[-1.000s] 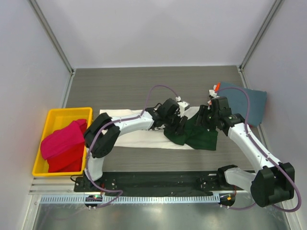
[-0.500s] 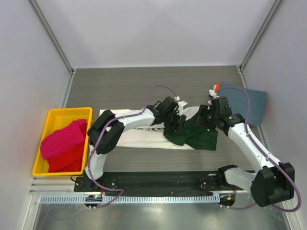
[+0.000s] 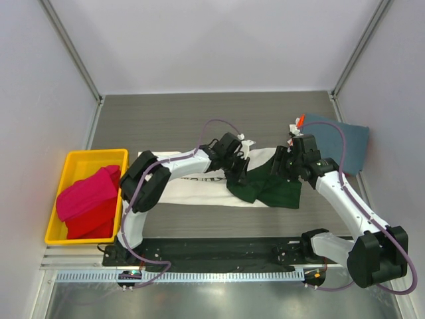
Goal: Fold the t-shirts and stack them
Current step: Fold the tshirt
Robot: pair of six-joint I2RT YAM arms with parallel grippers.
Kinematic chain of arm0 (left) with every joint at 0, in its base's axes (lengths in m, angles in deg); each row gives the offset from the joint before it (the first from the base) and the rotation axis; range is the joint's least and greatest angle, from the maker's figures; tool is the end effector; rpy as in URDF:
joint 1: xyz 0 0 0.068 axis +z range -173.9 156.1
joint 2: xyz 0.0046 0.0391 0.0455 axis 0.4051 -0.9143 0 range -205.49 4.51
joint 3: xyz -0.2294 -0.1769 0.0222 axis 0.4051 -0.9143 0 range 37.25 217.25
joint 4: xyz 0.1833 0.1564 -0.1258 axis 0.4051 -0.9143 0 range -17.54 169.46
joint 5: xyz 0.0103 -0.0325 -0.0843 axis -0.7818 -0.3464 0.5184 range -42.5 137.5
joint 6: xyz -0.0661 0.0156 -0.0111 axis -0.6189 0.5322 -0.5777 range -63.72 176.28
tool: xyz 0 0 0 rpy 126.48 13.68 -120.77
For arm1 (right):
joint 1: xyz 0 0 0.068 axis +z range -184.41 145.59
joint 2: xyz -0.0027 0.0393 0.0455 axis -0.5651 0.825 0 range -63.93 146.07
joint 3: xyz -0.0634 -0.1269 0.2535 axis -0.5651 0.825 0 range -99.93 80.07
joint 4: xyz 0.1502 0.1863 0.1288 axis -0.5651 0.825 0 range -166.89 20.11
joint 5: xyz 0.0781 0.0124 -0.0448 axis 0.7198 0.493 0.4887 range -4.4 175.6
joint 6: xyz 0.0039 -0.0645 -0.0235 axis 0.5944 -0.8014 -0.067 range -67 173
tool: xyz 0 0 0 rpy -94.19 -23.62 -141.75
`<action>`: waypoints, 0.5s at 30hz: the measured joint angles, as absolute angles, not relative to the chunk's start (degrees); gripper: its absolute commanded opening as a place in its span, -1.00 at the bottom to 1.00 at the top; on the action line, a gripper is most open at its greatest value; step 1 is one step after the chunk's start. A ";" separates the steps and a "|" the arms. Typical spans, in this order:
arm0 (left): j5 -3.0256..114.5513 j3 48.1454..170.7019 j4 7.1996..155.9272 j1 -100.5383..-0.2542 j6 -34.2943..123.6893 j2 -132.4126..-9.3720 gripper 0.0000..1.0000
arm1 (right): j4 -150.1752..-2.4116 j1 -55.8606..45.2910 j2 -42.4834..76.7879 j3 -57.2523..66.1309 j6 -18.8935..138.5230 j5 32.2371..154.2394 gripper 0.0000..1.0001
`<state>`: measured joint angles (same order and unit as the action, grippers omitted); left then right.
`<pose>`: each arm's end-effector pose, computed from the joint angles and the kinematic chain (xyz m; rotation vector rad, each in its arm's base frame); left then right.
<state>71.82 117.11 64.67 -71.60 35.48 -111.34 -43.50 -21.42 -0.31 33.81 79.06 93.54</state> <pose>0.2956 -0.3589 0.1689 0.8088 2.5126 -0.9963 0.2306 0.0611 0.2473 0.2232 2.4924 0.4618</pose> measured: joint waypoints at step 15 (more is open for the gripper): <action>78.70 106.29 71.14 -70.99 33.67 -101.31 -0.99 | -44.25 -20.83 5.00 34.32 78.76 97.10 0.38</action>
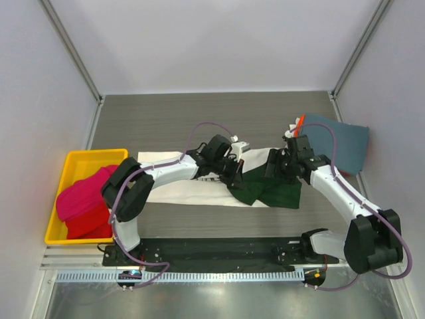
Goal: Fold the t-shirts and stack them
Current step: Fold the tshirt
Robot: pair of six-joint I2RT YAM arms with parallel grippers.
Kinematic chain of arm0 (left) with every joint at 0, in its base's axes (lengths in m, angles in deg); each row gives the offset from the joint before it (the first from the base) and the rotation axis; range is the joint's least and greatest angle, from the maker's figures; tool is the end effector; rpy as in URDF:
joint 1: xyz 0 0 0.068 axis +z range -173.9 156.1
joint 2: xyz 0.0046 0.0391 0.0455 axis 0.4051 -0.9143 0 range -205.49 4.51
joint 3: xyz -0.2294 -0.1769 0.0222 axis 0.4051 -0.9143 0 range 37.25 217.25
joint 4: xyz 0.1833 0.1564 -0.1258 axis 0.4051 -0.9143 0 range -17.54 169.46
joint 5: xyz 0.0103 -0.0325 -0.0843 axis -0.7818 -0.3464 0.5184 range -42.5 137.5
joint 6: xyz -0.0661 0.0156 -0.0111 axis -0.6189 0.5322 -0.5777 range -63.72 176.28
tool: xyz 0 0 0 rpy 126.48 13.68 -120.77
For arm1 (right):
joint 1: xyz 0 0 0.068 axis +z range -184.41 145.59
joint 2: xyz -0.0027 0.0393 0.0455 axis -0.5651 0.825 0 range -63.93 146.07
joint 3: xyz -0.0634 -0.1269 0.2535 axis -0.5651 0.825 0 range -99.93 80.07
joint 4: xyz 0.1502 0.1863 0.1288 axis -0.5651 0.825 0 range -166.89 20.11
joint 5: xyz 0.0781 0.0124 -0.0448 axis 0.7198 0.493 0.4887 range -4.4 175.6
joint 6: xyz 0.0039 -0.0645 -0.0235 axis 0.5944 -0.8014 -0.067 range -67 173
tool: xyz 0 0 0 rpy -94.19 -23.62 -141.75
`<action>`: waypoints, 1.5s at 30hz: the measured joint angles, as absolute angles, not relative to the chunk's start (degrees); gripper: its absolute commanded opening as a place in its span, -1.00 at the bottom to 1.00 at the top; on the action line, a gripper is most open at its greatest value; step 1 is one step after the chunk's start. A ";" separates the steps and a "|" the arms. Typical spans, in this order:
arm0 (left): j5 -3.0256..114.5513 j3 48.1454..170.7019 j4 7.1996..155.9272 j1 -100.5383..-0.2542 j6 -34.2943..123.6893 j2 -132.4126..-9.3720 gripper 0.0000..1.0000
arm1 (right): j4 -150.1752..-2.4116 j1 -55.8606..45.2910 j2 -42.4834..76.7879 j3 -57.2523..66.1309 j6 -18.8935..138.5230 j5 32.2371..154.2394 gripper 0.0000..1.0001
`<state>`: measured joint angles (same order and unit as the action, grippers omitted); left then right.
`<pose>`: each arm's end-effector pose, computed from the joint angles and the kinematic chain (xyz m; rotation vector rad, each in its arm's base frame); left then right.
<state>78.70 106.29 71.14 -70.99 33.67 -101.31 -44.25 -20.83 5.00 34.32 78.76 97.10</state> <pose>0.2674 -0.3301 0.1936 0.8262 2.4236 -1.1832 0.2400 0.0694 0.2250 0.1956 2.5924 0.5153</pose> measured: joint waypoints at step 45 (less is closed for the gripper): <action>74.99 90.36 81.31 -67.91 20.44 -94.68 -0.99 | -42.74 -14.01 -9.03 44.06 84.68 100.21 -0.03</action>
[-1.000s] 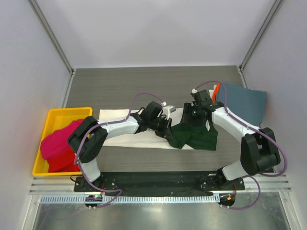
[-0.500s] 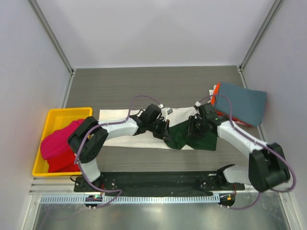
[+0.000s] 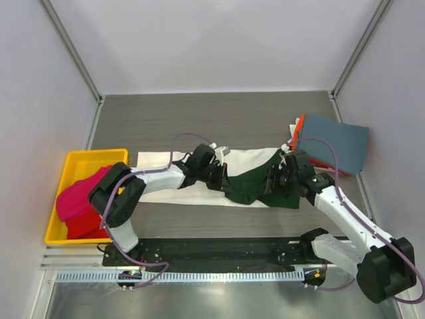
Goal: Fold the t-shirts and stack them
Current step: Fold the tshirt
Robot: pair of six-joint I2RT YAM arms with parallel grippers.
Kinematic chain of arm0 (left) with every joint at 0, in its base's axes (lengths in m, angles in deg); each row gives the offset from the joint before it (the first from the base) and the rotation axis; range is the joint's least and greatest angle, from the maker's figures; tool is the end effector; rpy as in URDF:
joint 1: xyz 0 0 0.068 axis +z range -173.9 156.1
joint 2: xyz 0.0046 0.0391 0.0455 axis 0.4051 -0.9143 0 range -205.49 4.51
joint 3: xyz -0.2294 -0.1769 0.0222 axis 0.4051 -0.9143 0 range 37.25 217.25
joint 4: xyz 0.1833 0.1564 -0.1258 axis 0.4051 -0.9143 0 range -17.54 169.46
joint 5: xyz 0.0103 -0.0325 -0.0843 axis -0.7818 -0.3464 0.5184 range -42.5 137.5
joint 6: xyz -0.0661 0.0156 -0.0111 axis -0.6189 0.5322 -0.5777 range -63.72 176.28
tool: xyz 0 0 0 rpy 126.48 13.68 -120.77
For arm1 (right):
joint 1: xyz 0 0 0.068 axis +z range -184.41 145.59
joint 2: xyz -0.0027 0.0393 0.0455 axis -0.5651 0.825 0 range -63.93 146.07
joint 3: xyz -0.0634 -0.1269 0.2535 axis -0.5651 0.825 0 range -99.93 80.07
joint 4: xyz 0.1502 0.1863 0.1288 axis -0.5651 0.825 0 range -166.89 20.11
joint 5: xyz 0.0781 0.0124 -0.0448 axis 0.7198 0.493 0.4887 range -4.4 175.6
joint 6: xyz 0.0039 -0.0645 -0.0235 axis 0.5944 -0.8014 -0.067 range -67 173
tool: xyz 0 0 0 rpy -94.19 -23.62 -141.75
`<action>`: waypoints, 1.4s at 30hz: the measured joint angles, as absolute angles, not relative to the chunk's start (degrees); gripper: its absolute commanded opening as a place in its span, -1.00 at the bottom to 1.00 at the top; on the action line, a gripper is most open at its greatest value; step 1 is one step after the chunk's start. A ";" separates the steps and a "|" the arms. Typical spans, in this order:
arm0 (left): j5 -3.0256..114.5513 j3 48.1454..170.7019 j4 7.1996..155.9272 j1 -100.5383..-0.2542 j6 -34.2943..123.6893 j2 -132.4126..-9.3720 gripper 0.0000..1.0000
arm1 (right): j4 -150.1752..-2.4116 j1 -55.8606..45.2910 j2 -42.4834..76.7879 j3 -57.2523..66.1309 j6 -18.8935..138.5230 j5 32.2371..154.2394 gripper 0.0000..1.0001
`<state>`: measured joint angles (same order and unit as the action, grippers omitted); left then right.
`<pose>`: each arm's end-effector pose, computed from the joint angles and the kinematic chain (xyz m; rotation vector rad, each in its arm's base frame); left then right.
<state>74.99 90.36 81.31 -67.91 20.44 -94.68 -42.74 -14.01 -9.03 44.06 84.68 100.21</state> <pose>0.2514 -0.2786 0.1632 0.4483 2.5469 -1.1792 0.1789 0.0815 0.2162 0.1440 2.5870 0.6780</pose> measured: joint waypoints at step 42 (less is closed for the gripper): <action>77.43 88.74 87.86 -67.64 17.69 -95.86 -1.00 | -45.29 -6.01 28.73 23.19 62.85 98.02 -0.59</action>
<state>77.43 88.74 87.86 -67.64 17.69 -95.86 -45.29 -6.01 28.73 23.19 62.85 98.02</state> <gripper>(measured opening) 0.009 0.268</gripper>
